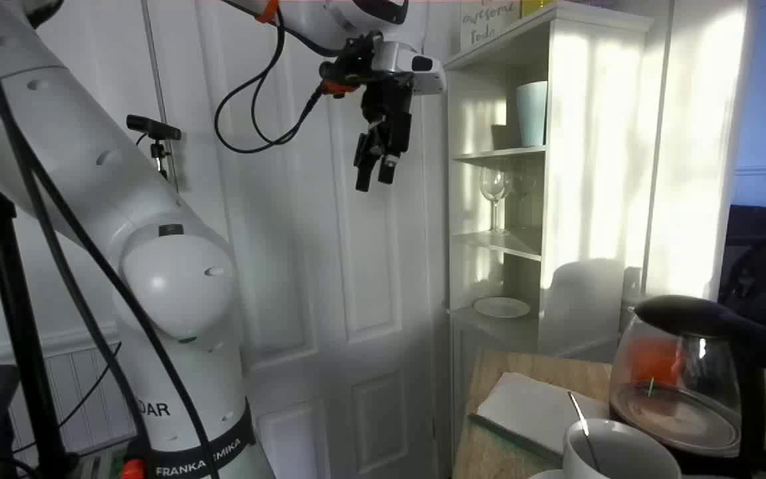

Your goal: Pick up the electric kettle and move it to the bottom left corner of the kitchen counter

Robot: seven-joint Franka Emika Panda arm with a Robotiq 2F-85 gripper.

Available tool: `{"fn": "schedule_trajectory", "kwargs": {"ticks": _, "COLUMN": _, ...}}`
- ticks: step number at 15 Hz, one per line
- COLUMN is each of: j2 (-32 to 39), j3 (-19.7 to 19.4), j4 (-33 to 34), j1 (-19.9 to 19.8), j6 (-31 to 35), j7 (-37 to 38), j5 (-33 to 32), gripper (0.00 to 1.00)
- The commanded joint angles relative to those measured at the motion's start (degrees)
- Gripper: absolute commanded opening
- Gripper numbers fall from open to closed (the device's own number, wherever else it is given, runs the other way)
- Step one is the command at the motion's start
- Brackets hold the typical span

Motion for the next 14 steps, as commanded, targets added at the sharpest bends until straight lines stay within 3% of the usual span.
{"fn": "schedule_trajectory", "kwargs": {"ticks": 1, "j2": 0.08, "j3": -0.22, "j4": 0.13, "j1": 0.29, "j6": -0.11, "j7": 0.11, "j5": -0.09, "gripper": 1.00}}
{"fn": "schedule_trajectory", "kwargs": {"ticks": 8, "j2": 0.08, "j3": -0.23, "j4": 0.12, "j1": 0.29, "j6": -0.10, "j7": 0.11, "j5": -0.09, "gripper": 1.00}}
{"fn": "schedule_trajectory", "kwargs": {"ticks": 11, "j2": 0.91, "j3": -4.60, "j4": 2.39, "j1": -0.89, "j6": -1.92, "j7": -6.51, "j5": -2.66, "gripper": 1.00}}
{"fn": "schedule_trajectory", "kwargs": {"ticks": 14, "j2": 1.14, "j3": -11.25, "j4": 4.24, "j1": -1.46, "j6": -2.28, "j7": -19.96, "j5": -8.01, "gripper": 1.00}}
